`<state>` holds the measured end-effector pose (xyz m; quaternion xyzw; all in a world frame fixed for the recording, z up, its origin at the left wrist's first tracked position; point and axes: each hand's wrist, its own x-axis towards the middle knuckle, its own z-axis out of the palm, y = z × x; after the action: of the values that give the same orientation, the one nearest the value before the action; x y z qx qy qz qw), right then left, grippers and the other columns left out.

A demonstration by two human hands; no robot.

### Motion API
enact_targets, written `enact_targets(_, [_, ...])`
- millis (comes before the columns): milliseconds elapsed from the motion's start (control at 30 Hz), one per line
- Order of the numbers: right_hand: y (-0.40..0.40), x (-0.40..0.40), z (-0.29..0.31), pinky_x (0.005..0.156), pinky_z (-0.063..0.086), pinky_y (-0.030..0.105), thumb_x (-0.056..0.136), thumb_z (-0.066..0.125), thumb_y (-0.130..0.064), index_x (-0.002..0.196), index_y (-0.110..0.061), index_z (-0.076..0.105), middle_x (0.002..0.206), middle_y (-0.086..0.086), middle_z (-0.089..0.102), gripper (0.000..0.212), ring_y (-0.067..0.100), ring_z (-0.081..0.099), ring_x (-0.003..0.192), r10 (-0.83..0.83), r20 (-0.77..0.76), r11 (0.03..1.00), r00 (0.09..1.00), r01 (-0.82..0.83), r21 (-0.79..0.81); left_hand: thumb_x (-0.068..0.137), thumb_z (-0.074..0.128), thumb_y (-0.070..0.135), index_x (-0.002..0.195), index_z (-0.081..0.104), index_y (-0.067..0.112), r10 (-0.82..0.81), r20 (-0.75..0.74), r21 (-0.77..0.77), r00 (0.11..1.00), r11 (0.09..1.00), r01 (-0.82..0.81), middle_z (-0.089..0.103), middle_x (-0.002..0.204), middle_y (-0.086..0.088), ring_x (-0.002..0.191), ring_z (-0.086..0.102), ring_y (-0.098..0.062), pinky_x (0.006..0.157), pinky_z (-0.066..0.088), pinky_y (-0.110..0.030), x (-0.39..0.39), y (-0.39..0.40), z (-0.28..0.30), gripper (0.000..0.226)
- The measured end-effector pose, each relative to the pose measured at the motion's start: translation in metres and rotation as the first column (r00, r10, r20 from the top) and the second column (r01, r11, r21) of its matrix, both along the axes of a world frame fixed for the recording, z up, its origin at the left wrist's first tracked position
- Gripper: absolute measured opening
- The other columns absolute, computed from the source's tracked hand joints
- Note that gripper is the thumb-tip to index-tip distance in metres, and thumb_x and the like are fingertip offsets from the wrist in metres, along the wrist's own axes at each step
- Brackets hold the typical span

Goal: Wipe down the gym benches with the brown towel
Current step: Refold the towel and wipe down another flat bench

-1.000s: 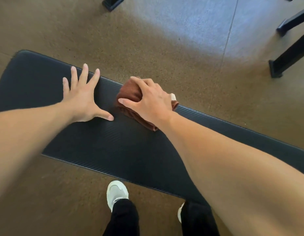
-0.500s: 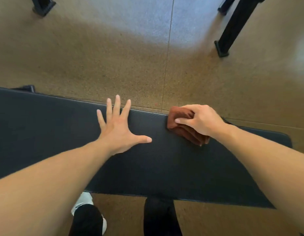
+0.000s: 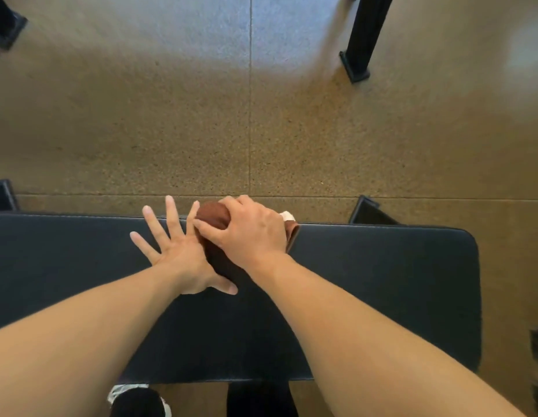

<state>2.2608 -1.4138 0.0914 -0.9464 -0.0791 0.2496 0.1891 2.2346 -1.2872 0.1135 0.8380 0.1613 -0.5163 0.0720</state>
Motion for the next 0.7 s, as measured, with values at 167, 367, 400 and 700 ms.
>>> enact_targets(167, [-0.052, 0.002, -0.002, 0.078, 0.035, 0.033, 0.090, 0.045, -0.082, 0.131, -0.040, 0.062, 0.121, -0.011, 0.067, 0.062, 0.016, 0.065, 0.109, 0.067, 0.025, 0.996, 0.997, -0.068, 0.048, 0.035, 0.087, 0.080, 0.146, -0.043, 0.035, -0.053, -0.001, 0.052, 0.999, 0.997, 0.053, -0.058, 0.146, -0.010, 0.132, -0.053, -0.045, 0.110, -0.018, -0.070, 0.002, -0.007, 0.004, 0.176])
enact_targets(367, [-0.195, 0.001, 0.012, 0.097, 0.043, 0.043, 0.086, 0.045, -0.085, 0.130, -0.041, 0.065, 0.129, -0.015, 0.066, 0.065, 0.017, 0.062, 0.120, -0.137, 0.008, 0.984, 0.991, 0.137, -0.112, 0.063, 0.091, 0.052, 0.147, -0.042, 0.028, -0.663, 0.191, -0.036, 0.724, 0.732, 0.680, -0.041, 0.158, -0.010, 0.145, -0.039, -0.039, 0.119, -0.011, -0.068, 0.019, -0.049, 0.017, 0.159])
enact_targets(400, [-0.220, -0.001, 0.012, 0.101, 0.042, 0.046, 0.086, 0.047, -0.084, 0.130, -0.041, 0.066, 0.130, -0.014, 0.066, 0.065, 0.019, 0.061, 0.121, -0.225, 0.013, 0.965, 0.974, 0.225, -0.136, 0.073, 0.087, 0.037, 0.147, -0.043, 0.024, -0.772, 0.230, -0.048, 0.593, 0.599, 0.799, -0.041, 0.158, -0.011, 0.146, -0.038, -0.038, 0.120, -0.011, -0.066, 0.021, -0.063, 0.018, 0.150])
enact_targets(700, [-0.324, -0.035, 0.002, 0.100, 0.046, 0.046, 0.091, 0.057, -0.073, 0.129, -0.034, 0.065, 0.132, -0.005, 0.062, 0.055, 0.026, 0.059, 0.122, -0.849, 0.216, 0.498, 0.482, 0.867, 0.020, 0.060, 0.096, 0.030, 0.136, -0.055, 0.020, -0.951, 0.148, 0.057, 0.271, 0.281, 0.958, -0.043, 0.157, -0.016, 0.152, -0.026, -0.034, 0.124, -0.002, -0.060, 0.026, -0.103, 0.016, 0.169])
